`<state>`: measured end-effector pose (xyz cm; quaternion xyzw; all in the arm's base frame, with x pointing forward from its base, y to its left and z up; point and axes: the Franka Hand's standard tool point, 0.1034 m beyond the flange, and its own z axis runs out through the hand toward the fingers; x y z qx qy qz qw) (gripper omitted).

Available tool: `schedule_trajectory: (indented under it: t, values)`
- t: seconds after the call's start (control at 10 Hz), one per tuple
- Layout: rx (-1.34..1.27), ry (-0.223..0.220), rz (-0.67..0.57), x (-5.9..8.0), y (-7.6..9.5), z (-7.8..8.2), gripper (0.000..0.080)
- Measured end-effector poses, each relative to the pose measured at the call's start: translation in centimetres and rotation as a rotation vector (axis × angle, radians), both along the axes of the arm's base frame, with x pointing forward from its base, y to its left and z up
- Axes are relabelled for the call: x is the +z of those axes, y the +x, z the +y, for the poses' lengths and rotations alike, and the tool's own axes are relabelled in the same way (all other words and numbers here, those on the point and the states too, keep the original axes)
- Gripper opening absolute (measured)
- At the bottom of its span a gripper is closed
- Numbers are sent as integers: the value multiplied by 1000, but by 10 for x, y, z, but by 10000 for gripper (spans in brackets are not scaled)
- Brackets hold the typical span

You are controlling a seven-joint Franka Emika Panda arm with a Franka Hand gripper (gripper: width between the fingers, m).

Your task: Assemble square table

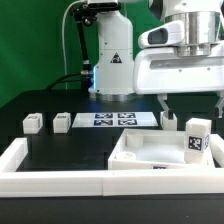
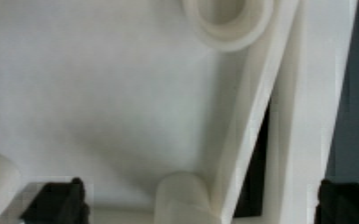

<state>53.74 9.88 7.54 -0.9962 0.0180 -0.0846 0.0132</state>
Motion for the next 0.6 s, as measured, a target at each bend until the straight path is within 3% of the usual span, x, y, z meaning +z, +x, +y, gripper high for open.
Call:
schedule_trajectory:
  t: [0.2,0.6]
  values:
    - [16,-7,2,-4,-21,-7,648]
    - [25,-11,14,-10,-40,-6,648]
